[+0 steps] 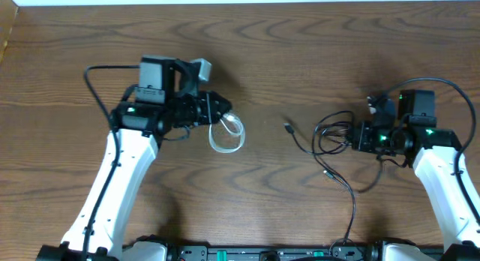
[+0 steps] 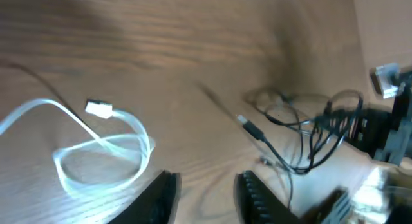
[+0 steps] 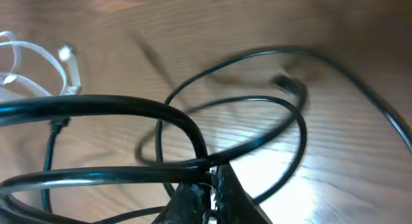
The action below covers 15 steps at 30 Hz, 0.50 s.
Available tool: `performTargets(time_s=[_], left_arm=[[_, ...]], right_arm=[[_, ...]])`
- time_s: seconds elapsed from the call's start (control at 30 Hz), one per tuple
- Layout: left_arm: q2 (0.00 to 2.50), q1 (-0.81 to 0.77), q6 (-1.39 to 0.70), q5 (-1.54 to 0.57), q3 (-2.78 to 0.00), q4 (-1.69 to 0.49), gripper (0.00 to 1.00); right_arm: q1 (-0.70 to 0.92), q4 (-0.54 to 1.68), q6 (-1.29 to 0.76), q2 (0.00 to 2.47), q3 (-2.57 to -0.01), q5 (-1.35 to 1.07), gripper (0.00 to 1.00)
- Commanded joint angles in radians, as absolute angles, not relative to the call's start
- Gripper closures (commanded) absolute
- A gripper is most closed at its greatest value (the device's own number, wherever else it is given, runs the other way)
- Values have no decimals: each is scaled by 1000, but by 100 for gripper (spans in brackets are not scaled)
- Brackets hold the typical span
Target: Untangle cables
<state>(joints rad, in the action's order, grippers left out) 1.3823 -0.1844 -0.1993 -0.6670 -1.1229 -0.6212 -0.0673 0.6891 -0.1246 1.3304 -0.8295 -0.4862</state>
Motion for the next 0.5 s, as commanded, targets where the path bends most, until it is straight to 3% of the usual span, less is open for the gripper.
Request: performTargets(time_s=[0.0, 0.07, 0.47], left_arm=[[1411, -245, -176, -681, -1129, -625, 47], [1425, -267, -176, -681, -1129, -624, 43], [1494, -414, -176, -768, -1129, -592, 43]], right_arm=[[-30, 675, -81, 1332, -830, -560, 99], [-17, 665, -82, 1332, -830, -560, 99], [-4, 646, -110, 1332, -830, -557, 99]])
